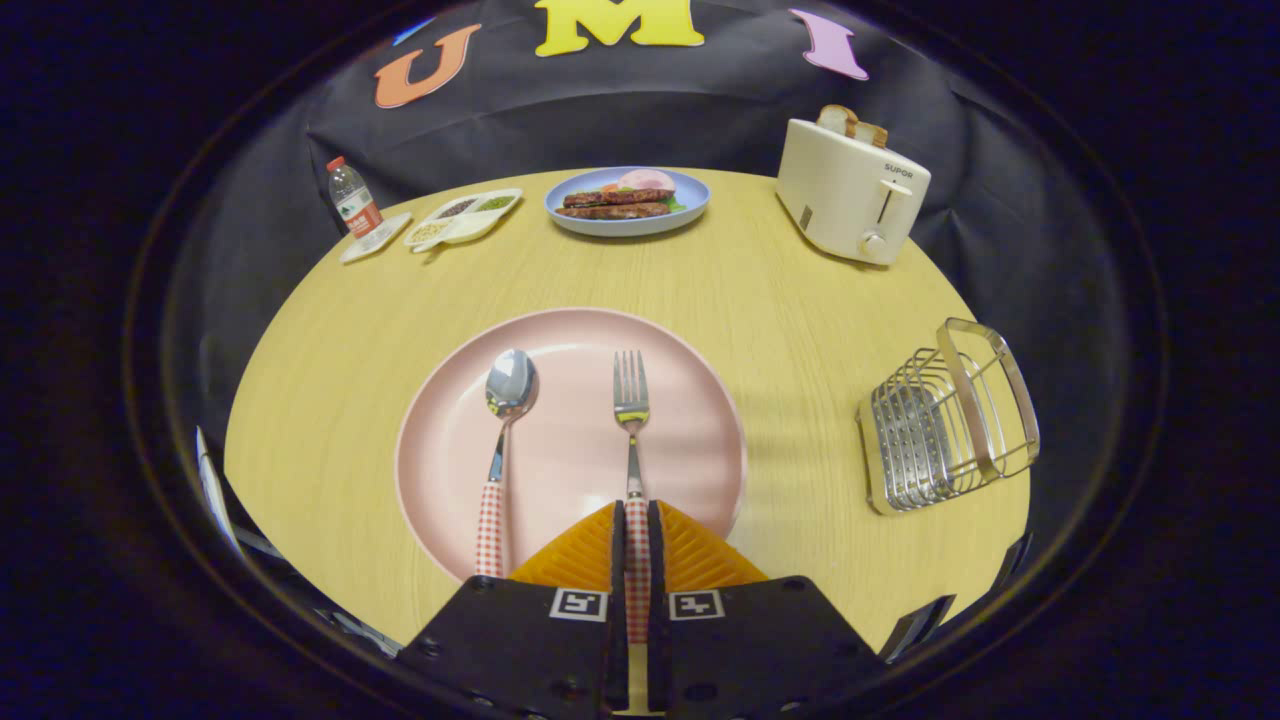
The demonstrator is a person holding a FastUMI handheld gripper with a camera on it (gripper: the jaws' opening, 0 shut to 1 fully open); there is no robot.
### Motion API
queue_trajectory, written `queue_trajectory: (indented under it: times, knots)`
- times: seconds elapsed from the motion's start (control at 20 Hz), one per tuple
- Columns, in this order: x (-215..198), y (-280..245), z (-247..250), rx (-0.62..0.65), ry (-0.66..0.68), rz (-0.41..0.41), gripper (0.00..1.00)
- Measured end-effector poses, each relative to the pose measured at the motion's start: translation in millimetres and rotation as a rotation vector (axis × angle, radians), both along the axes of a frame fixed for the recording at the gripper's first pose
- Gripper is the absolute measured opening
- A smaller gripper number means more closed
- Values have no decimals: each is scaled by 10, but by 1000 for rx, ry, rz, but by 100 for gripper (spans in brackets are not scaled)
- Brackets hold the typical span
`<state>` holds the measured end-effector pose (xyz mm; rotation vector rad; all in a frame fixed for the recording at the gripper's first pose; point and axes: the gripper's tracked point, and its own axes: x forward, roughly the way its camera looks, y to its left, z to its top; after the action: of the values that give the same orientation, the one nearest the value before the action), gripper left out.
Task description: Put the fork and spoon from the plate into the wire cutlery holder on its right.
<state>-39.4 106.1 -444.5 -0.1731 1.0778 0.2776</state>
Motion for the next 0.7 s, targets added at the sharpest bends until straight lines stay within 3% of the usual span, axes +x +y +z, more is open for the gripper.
queue_trajectory:
  times: [0.35, 0.7]
  knots:
    - [-66, -105, 709, 58, -78, 65, 8]
    - [-20, -685, 1338, 22, -105, 26, 8]
